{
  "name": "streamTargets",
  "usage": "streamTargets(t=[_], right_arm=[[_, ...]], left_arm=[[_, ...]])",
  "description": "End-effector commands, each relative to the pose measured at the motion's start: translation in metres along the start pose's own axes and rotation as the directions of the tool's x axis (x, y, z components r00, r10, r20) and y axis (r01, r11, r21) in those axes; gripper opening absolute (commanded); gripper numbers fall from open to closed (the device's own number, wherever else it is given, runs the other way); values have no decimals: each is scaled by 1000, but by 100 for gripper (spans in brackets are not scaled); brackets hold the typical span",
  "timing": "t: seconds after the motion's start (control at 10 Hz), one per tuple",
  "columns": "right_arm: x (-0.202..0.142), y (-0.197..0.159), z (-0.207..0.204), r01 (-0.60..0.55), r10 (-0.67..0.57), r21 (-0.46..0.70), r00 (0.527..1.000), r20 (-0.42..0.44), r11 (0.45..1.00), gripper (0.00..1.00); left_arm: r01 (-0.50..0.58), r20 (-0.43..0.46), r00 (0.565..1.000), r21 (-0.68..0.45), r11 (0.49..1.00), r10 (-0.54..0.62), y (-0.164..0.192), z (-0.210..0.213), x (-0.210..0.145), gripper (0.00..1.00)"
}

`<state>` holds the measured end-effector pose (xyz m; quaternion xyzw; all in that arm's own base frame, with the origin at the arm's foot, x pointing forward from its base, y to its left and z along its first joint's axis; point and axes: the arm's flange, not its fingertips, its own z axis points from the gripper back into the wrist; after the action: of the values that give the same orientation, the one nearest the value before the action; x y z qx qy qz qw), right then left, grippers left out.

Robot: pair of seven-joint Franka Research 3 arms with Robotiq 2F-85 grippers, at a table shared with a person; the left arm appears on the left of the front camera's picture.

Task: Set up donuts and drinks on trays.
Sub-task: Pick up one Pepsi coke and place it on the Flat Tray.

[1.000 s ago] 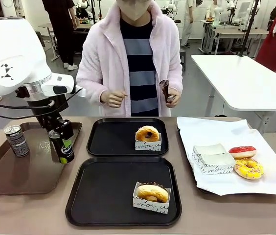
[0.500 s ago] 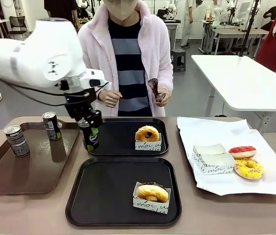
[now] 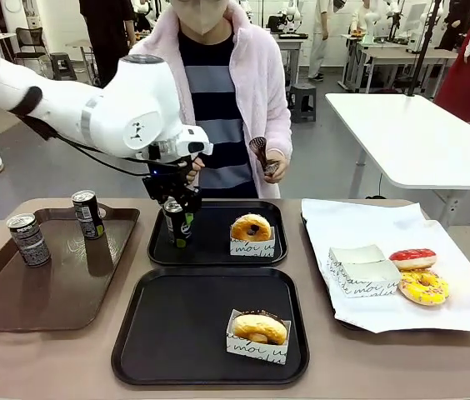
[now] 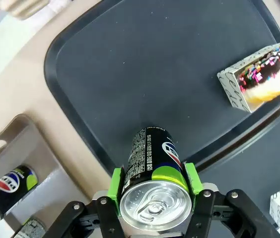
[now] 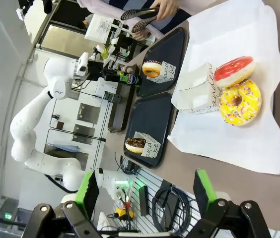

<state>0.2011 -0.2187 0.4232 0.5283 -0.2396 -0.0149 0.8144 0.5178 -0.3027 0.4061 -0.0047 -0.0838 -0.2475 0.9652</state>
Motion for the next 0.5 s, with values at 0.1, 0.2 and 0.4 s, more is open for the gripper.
streamTargets(t=[0.1, 0.2, 0.4], right_arm=[[1, -1, 0, -11, 11, 16, 1000, 8, 1000, 100], [1, -1, 0, -11, 11, 16, 1000, 8, 1000, 100], [1, -1, 0, -11, 11, 16, 1000, 8, 1000, 100]], left_arm=[[-55, -19, 998, 34, 998, 55, -11, -21, 11, 58], [-61, -25, 998, 33, 998, 62, -9, -23, 13, 58], [-58, -22, 998, 24, 998, 58, -8, -25, 10, 98]])
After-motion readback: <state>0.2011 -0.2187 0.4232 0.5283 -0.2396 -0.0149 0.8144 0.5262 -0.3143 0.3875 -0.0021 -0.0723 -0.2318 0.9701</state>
